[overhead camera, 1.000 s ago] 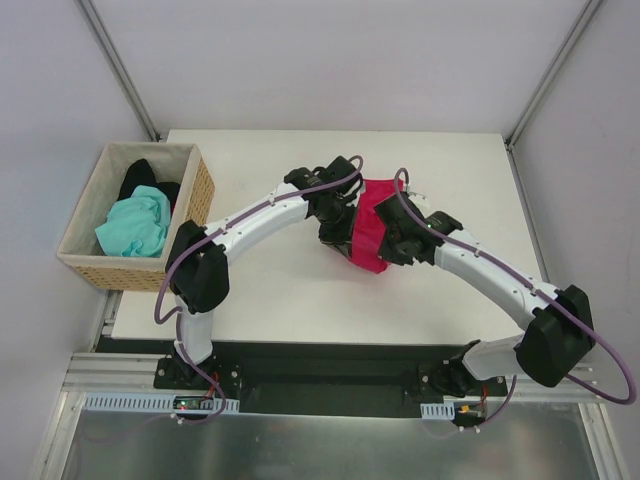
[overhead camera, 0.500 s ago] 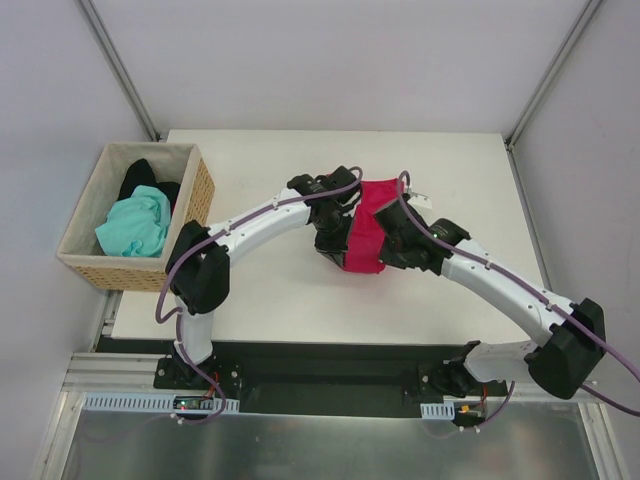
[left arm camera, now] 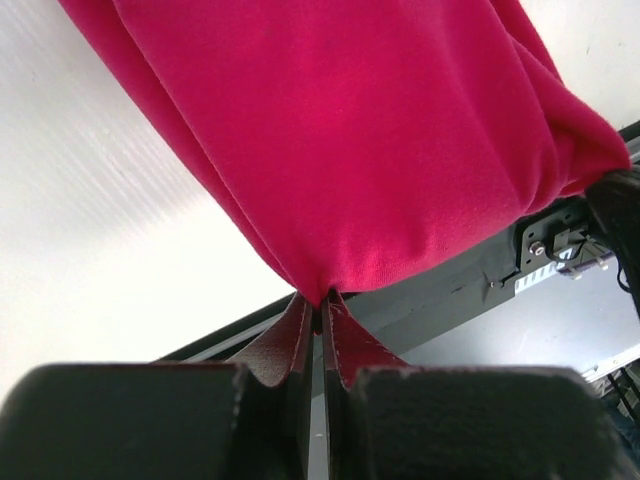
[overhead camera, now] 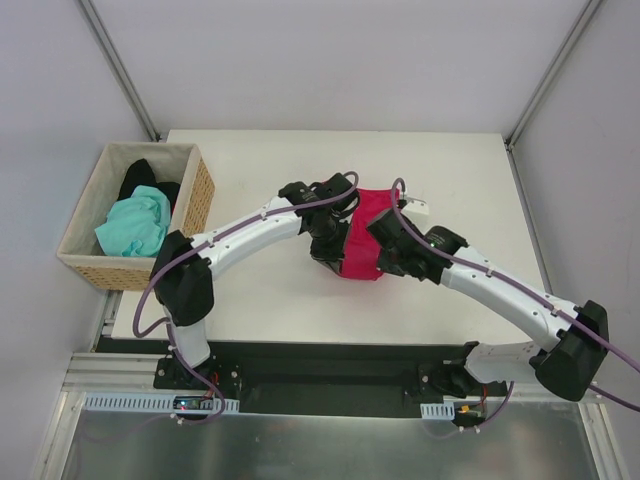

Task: Fold and stack the t-shirts
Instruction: Grab one side of the 2/3 rectangular tshirt with both arms, then fold the long partially folded tshirt into a neat square

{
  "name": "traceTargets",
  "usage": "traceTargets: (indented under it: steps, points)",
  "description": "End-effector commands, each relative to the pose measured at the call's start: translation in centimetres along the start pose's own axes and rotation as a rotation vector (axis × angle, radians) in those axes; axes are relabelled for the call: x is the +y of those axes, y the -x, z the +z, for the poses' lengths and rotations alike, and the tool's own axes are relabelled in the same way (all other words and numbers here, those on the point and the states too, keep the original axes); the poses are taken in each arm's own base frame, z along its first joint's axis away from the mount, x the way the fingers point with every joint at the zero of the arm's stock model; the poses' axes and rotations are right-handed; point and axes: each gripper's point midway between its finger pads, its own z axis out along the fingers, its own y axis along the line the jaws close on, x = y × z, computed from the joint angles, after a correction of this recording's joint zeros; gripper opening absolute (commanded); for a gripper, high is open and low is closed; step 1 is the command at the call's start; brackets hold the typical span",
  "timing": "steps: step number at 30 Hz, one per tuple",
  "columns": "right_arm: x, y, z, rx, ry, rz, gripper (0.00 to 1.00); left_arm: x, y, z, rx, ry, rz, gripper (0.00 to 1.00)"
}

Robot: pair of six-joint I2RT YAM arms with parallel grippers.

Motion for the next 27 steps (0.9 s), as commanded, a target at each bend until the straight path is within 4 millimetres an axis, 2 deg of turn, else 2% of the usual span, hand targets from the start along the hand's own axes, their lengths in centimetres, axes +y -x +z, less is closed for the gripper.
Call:
traceTargets:
  steps: [1, 17, 20, 27]
  points:
    - [-0.1, 1.0, -1.8, -0.066, 0.008, 0.024, 0.01, -0.4, -1.8, -1.9, -0.013, -0.002, -0.011, 0.0]
    - [0.6, 0.9, -2.8, -0.099, 0.001, -0.012, 0.01, -0.9, -3.6, -2.1, -0.002, -0.002, -0.007, 0.0]
    - [0.8, 1.2, -2.8, -0.106, 0.001, -0.012, 0.01, -1.2, -3.0, -2.2, -0.013, -0.005, 0.017, 0.0]
    - [1.6, 3.0, -3.1, -0.152, -0.015, -0.041, 0.01, -2.6, 0.3, -3.4, -0.069, 0.001, 0.082, 0.0]
